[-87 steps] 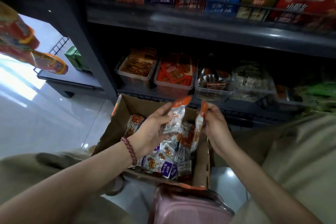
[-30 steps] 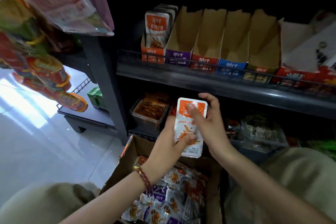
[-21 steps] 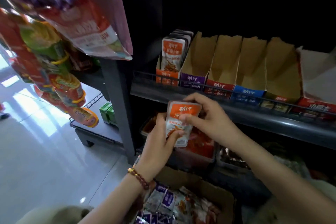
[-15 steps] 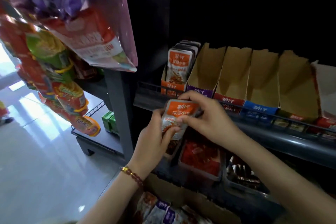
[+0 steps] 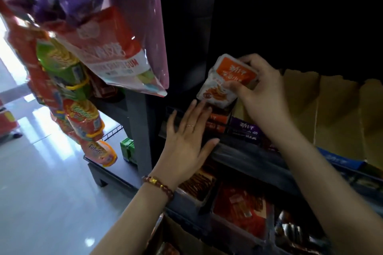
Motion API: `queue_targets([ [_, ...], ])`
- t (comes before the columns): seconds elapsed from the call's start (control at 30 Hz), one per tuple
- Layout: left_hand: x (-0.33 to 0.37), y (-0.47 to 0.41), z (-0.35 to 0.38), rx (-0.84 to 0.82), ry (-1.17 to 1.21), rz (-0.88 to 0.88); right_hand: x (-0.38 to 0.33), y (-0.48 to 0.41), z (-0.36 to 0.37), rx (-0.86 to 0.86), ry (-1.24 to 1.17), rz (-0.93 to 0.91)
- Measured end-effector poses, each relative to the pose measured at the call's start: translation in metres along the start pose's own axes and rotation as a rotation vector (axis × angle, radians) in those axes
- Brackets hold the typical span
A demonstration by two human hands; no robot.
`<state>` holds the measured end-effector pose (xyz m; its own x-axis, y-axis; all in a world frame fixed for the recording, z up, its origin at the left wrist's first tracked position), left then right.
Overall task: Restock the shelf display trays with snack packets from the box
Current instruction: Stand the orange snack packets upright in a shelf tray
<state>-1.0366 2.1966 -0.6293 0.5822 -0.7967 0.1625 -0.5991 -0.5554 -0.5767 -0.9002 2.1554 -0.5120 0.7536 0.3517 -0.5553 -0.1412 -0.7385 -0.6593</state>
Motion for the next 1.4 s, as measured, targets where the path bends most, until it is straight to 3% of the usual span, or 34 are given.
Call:
queue_targets([
  [0.27, -0.009, 0.000, 0.002, -0.034, 0.052, -0.013, 0.023, 0.004, 0.024, -0.175, 0.271, 0.122],
  [0.5, -0.012, 0.000, 0.006, -0.020, 0.045, -0.007, 0.012, 0.011, 0.033, 0.128, 0.575, -0.003],
  [0.57, -0.013, 0.000, 0.007, -0.017, 0.051, -0.002, 0.014, 0.013, 0.034, 0.148, 0.623, -0.001],
  [0.93, -0.014, 0.000, 0.009, -0.007, 0.032, 0.007, 0.020, 0.018, 0.041, 0.064, 0.565, 0.075],
  [1.27, -0.013, 0.000, 0.010, 0.004, -0.003, 0.026, 0.017, 0.029, 0.039, 0.067, 0.467, 0.030],
  [1.4, -0.009, 0.002, -0.001, 0.019, -0.031, 0.090, 0.007, 0.036, 0.034, 0.098, 0.267, -0.083],
])
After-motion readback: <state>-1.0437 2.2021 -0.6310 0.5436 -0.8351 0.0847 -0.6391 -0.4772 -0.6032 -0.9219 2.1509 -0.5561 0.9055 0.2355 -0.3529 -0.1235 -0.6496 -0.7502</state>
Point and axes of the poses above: each hand's wrist, its own y-axis away from the middle knuckle, its own z-axis out of the palm, x = y × z, the point moved 4 cm from there along -y, towards the middle knuckle, and after that the axes turned 7 degrees about -x, right-handed, at the moved point
